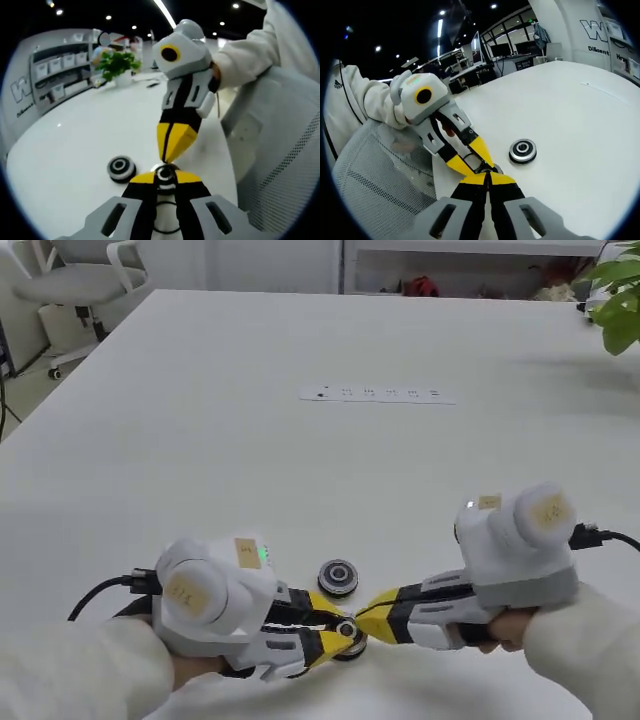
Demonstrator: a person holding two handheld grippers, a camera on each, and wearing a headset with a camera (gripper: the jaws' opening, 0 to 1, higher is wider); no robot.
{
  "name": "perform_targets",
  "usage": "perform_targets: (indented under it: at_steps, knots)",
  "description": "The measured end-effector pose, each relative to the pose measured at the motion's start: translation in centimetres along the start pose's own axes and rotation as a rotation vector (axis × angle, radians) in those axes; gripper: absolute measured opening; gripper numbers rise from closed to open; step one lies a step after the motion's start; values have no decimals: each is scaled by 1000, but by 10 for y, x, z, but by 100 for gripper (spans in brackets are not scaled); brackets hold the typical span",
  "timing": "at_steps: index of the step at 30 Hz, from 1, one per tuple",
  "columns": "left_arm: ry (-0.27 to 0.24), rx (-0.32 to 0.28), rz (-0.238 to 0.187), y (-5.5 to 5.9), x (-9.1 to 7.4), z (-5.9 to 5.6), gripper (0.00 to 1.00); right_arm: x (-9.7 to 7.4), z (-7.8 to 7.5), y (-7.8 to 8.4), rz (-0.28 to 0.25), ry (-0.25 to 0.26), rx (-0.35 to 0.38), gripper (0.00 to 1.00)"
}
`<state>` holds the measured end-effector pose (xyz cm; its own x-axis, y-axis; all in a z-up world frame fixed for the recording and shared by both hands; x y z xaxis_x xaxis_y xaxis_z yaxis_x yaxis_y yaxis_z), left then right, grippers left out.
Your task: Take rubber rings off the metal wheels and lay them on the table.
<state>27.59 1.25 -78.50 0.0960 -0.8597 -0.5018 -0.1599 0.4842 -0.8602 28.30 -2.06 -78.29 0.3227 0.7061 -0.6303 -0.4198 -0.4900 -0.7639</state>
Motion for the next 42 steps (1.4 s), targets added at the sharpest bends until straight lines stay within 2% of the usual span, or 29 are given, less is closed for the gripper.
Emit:
perform_targets:
  at_steps: [4,9,13,15,16,19,22,24,27,32,38,40,41,42]
  knots:
    - [0,0,0,0,0,0,13,-2,-4,3,8,6,-36,1]
    - [0,-1,-1,0,0,0,13,2,0,14,43,0,-104,17]
    - [0,-2,-2,0,0,0,13,10,6,14,18,-1,-162,28]
    - [0,-3,-2,0,0,0,13,14,5,14,7,20,-236,30]
    - [0,-3,-2,0,0,0,13,16,5,13,-6,29,-247,30]
    - [0,-3,-2,0,0,0,13,15,8,10,-17,12,-207,26]
    - [0,-3,-3,0,0,0,13,14,7,12,-9,4,-207,22]
    - [0,-3,-3,0,0,0,13,11,5,15,11,-3,-172,20]
    - [-2,-6,-4,0,0,0,13,9,3,16,16,-7,-162,16]
    - [-11,-15,-7,0,-1,1,13,6,3,16,18,-12,-168,8]
    - [-11,-24,-10,0,-1,1,13,6,3,17,23,-9,-163,6]
    - [-11,-24,-10,0,-1,1,13,5,2,18,25,-6,-159,1]
    - [-12,-25,-10,0,-1,1,13,4,0,17,23,3,-148,0]
    - [-11,-27,-10,0,-1,1,13,5,-4,17,24,35,-131,0]
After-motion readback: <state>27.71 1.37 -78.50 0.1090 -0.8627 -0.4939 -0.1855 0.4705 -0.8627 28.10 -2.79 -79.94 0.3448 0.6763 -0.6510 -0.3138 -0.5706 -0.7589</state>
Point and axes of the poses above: the centre of the closed fingertips' face, and the gripper's own axes: x roughly forward along the fingers, z roughly to its left, y roughly out of its underside, the point moved 2 cm from there along -x, roughly backward along the fingers, and after that the axes turned 13 degrees about y, right-handed, at the moved point
